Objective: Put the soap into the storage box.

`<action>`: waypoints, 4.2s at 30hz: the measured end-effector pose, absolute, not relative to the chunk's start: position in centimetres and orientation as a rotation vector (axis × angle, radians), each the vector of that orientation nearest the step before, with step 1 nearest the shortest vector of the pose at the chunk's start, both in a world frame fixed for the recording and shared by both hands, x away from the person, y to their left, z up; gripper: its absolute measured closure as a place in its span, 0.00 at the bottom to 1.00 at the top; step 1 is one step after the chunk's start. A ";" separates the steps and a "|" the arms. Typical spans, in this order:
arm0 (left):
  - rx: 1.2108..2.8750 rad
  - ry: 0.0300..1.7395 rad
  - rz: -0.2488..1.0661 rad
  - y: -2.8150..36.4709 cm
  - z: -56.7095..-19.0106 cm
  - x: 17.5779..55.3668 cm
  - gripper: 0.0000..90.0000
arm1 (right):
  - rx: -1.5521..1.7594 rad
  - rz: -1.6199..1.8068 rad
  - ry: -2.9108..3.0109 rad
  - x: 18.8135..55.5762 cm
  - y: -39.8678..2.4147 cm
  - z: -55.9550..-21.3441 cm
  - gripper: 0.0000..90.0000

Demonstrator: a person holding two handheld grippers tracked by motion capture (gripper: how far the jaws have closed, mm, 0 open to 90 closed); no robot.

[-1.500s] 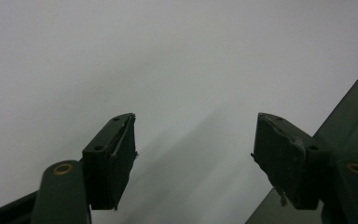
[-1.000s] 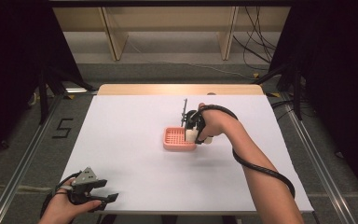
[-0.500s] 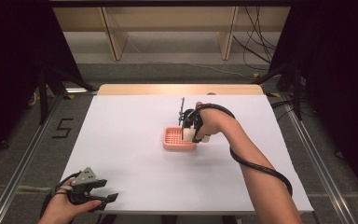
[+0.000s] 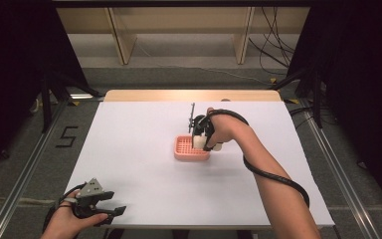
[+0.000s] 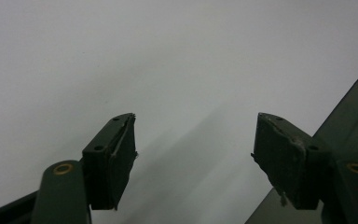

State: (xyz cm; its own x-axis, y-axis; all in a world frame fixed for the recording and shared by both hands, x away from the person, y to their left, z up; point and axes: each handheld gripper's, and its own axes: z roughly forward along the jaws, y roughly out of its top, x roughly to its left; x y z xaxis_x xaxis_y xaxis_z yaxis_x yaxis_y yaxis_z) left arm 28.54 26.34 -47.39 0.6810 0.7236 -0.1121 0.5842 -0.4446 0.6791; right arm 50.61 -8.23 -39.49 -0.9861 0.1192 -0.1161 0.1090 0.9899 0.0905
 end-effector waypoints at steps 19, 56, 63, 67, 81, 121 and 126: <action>2.163 0.996 0.236 26.3 -47.4 28.5 0.32 | 0.253 0.112 3.018 50.6 -7.8 -39.4 0.56; 2.145 1.016 0.228 26.3 -47.4 28.4 0.32 | 0.223 0.145 3.013 51.4 -6.7 -39.5 0.56; 2.155 1.012 0.224 26.3 -47.4 28.5 0.32 | 0.179 0.131 3.001 51.6 -6.6 -39.5 0.56; 2.152 1.014 0.228 26.3 -47.4 28.5 0.32 | 0.119 0.150 2.995 51.9 -6.4 -39.7 0.56; 2.149 1.015 0.223 26.3 -47.4 28.5 0.32 | 0.128 0.154 2.994 52.0 -6.0 -39.8 0.56; 2.166 0.990 0.242 26.5 -47.3 28.5 0.32 | 0.098 0.199 2.998 52.3 -4.5 -40.5 0.56; 2.165 0.989 0.243 26.5 -47.2 28.5 0.32 | 0.121 0.196 3.000 52.3 -4.3 -40.6 0.56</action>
